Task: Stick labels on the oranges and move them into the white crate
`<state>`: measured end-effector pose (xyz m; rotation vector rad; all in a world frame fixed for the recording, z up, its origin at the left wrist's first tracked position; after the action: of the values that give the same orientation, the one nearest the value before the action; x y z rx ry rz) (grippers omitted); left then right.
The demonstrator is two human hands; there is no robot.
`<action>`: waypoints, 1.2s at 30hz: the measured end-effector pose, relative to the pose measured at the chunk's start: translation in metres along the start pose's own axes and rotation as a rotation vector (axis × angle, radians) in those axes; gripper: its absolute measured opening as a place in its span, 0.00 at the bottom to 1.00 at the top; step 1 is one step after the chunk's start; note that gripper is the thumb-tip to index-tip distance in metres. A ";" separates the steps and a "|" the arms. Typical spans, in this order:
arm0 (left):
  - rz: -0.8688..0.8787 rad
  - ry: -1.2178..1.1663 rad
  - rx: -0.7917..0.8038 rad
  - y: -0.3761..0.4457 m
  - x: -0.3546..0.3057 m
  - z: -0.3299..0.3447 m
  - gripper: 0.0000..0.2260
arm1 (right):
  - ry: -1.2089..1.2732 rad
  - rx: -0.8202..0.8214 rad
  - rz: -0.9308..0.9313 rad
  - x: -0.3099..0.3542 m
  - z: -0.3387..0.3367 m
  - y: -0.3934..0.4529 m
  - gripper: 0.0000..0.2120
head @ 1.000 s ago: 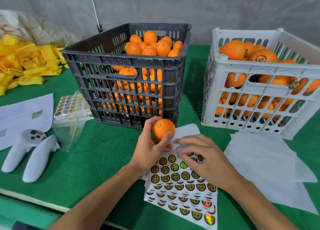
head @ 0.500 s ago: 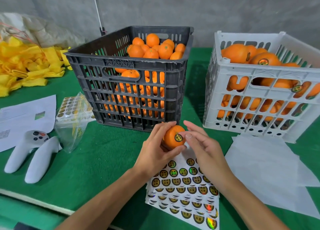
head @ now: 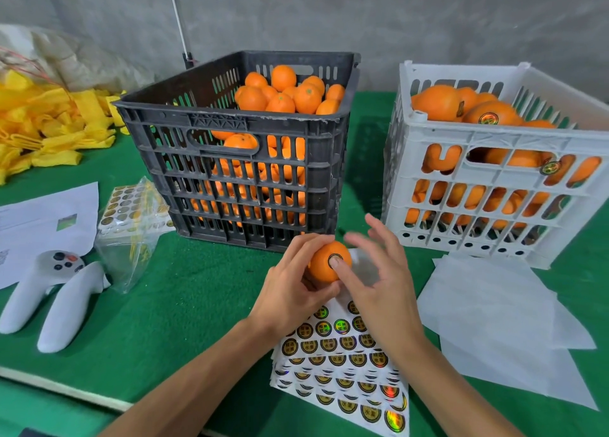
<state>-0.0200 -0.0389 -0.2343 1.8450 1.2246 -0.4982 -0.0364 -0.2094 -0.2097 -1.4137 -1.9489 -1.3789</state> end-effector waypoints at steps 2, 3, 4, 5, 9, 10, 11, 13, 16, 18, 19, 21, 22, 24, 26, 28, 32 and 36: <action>0.004 0.007 -0.009 0.000 0.001 0.000 0.29 | 0.020 -0.014 0.073 -0.007 -0.003 0.002 0.30; 0.011 0.017 -0.012 0.000 0.001 0.000 0.29 | 0.049 -0.006 0.087 -0.009 -0.004 0.003 0.29; 0.017 0.024 -0.011 0.000 0.000 0.000 0.29 | 0.064 0.004 0.078 -0.011 -0.004 0.003 0.25; 0.022 0.028 -0.004 0.000 0.000 0.001 0.29 | 0.060 0.010 0.062 -0.014 -0.003 0.003 0.21; 0.006 0.025 0.020 0.001 0.000 0.004 0.29 | -0.007 -0.011 0.013 -0.020 0.000 0.002 0.12; -0.003 0.018 0.020 0.001 0.000 0.005 0.29 | -0.038 -0.020 -0.016 -0.020 -0.001 0.001 0.12; -0.008 0.008 0.020 0.000 -0.001 0.005 0.29 | -0.079 -0.023 -0.060 -0.019 -0.002 0.000 0.12; -0.018 -0.036 0.020 -0.001 -0.002 0.006 0.29 | -0.168 -0.002 -0.189 -0.015 -0.004 -0.005 0.13; -0.088 -0.230 0.016 0.002 -0.002 0.006 0.27 | -0.164 0.093 -0.270 -0.006 -0.002 -0.013 0.16; -0.119 -0.353 0.027 0.010 -0.011 0.005 0.28 | -0.144 0.110 -0.260 0.001 -0.005 -0.014 0.19; -0.104 -0.401 0.029 0.016 -0.019 0.004 0.28 | -0.168 0.090 -0.288 0.006 -0.009 -0.012 0.20; -0.055 -0.446 0.022 0.036 -0.041 -0.002 0.30 | -0.238 -0.005 -0.386 0.019 -0.027 -0.001 0.23; -0.038 -0.453 0.020 0.050 -0.056 -0.006 0.30 | -0.247 -0.062 -0.420 0.026 -0.039 0.010 0.24; -0.013 -0.494 0.040 0.085 -0.092 -0.013 0.32 | -0.270 -0.184 -0.483 0.046 -0.068 0.039 0.26; 0.079 -0.475 0.028 0.127 -0.133 -0.017 0.31 | -0.348 -0.290 -0.530 0.066 -0.097 0.069 0.25; 0.184 -0.398 -0.049 0.170 -0.172 -0.016 0.29 | -0.386 -0.352 -0.486 0.079 -0.124 0.099 0.26; 0.184 -0.200 -0.011 0.243 -0.220 0.001 0.32 | -0.575 -0.306 -0.215 0.082 -0.165 0.148 0.32; 0.123 -0.005 0.181 0.272 -0.214 0.009 0.34 | -0.696 -0.195 -0.160 0.078 -0.175 0.166 0.31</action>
<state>0.1285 -0.2094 0.0276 2.0565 1.0844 -0.5595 0.0329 -0.3162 0.0101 -2.0786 -2.4343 -1.2726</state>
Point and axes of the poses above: each hand's wrist, its own y-axis towards the middle knuckle, its own z-axis out of the palm, x = y × z, the point moved 4 cm from there along y, towards the middle knuckle, and after that the axes turned 5 degrees about -z, right-handed, at the moved point
